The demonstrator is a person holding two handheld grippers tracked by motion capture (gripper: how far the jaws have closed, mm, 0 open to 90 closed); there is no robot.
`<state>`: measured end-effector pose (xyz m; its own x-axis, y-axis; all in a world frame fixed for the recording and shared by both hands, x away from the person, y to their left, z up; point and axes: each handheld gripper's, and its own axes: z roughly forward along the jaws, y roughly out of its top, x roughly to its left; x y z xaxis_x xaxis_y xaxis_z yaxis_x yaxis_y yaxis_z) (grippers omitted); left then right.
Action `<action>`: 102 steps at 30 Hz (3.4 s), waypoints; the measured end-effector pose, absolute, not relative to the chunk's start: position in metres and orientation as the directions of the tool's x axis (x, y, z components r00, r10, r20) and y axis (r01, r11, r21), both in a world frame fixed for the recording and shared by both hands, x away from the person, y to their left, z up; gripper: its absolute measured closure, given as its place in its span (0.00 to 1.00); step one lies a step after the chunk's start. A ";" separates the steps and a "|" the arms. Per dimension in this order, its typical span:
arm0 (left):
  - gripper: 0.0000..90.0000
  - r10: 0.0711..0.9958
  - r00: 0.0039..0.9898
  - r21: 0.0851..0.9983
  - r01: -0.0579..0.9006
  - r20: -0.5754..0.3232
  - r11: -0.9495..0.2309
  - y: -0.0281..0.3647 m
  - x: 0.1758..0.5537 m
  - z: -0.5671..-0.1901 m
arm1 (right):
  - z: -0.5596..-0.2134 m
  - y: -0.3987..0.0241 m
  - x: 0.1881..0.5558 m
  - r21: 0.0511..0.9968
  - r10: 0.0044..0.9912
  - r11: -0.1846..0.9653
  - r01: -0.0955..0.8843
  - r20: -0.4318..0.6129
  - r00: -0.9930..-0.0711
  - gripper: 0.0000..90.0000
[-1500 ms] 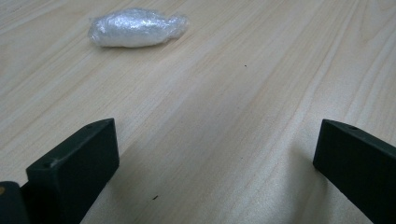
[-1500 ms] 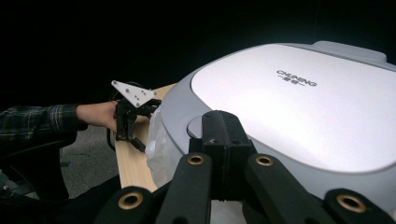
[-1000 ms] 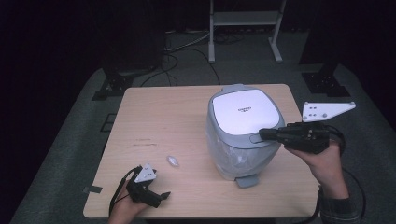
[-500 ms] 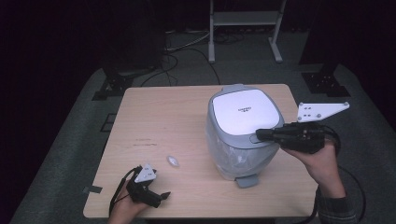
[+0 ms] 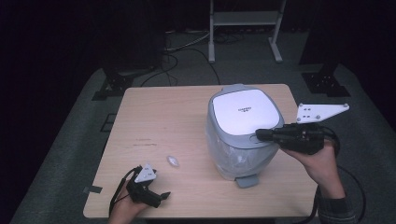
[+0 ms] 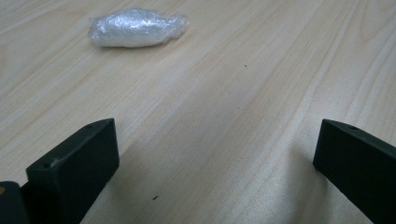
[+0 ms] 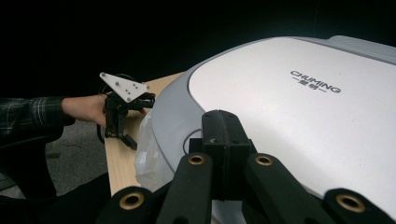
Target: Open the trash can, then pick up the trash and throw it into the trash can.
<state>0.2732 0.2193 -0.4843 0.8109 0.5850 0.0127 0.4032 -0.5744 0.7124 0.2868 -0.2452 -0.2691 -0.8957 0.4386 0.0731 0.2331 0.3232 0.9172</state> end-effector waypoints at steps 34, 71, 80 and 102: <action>0.00 0.585 0.811 0.713 0.403 0.013 -0.574 0.219 0.273 -0.484 | -0.265 -0.277 0.274 0.934 0.503 0.274 0.229 0.063 -0.862 0.99; 0.00 0.585 0.811 0.712 0.404 0.012 -0.575 0.219 0.273 -0.484 | -0.316 -0.317 0.263 0.887 0.699 0.310 0.342 0.031 -0.714 0.22; 0.00 0.585 0.811 0.712 0.404 0.012 -0.575 0.219 0.273 -0.484 | -0.344 -0.321 0.264 0.867 0.718 0.340 0.365 0.011 -0.696 0.09; 0.00 0.584 0.812 0.713 0.403 0.012 -0.574 0.219 0.273 -0.484 | -0.422 -0.326 0.277 0.814 0.785 0.344 0.467 0.023 -0.619 0.00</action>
<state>0.2732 0.2192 -0.4842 0.8117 0.5840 0.0119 0.4027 -0.5743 0.7127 0.2771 -0.3255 -0.4219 -0.6194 0.7847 0.0234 0.4669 0.3443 0.8145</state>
